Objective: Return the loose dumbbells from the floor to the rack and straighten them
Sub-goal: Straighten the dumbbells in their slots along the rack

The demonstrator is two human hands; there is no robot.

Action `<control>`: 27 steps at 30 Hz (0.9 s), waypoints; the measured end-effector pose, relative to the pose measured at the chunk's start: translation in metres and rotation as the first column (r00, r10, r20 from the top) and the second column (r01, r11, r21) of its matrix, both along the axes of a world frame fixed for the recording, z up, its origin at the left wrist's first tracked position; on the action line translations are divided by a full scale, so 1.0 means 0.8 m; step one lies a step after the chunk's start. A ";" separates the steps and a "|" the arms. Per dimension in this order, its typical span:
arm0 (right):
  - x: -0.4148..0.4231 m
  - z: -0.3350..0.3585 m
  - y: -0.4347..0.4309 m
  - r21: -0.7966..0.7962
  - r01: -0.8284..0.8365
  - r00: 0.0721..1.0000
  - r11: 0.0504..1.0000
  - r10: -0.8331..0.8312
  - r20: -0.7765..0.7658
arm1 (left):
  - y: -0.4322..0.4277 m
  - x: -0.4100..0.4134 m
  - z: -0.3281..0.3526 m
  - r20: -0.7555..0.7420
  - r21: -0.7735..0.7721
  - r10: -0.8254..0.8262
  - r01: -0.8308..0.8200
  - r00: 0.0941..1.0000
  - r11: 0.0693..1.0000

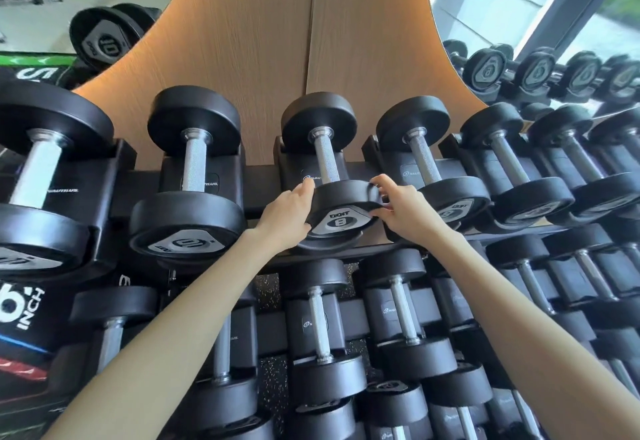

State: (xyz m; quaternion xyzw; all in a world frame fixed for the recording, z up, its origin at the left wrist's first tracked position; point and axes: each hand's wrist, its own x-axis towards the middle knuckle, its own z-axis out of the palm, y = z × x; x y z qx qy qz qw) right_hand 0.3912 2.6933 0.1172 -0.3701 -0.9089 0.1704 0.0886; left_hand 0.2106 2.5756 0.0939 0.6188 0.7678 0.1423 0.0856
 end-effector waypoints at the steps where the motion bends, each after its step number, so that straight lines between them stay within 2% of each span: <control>1: 0.002 -0.003 0.001 -0.033 0.009 1.000 0.999 -0.010 -0.019 | 0.002 0.002 0.006 -0.052 -0.021 -0.007 0.006 0.999 1.000; 7: 0.008 -0.024 -0.002 -0.281 0.060 0.971 0.958 -0.121 -0.204 | 0.014 0.013 0.041 -0.283 -0.180 -0.055 0.004 0.958 0.984; 11: 0.009 -0.043 -0.001 -0.354 0.058 0.956 0.934 -0.154 -0.249 | 0.033 0.037 0.050 -0.401 -0.209 -0.042 -0.047 0.915 0.977; 14: 0.003 -0.049 0.000 -0.311 0.054 0.967 0.949 -0.128 -0.220 | 0.034 0.042 0.047 -0.397 -0.181 0.011 -0.091 0.918 0.979; 18: -0.006 -0.048 -0.006 -0.195 0.076 0.978 0.978 -0.111 -0.175 | 0.008 0.022 0.033 -0.302 -0.122 0.050 -0.091 0.952 0.988; 23: -0.012 -0.036 -0.011 -0.082 0.058 0.997 0.995 -0.062 -0.052 | -0.003 0.017 0.030 -0.265 -0.074 0.048 -0.070 0.963 0.995; 27: -0.017 -0.025 -0.015 0.021 0.026 0.999 0.999 -0.027 0.042 | -0.009 0.009 0.026 -0.168 -0.057 0.087 -0.098 0.982 0.994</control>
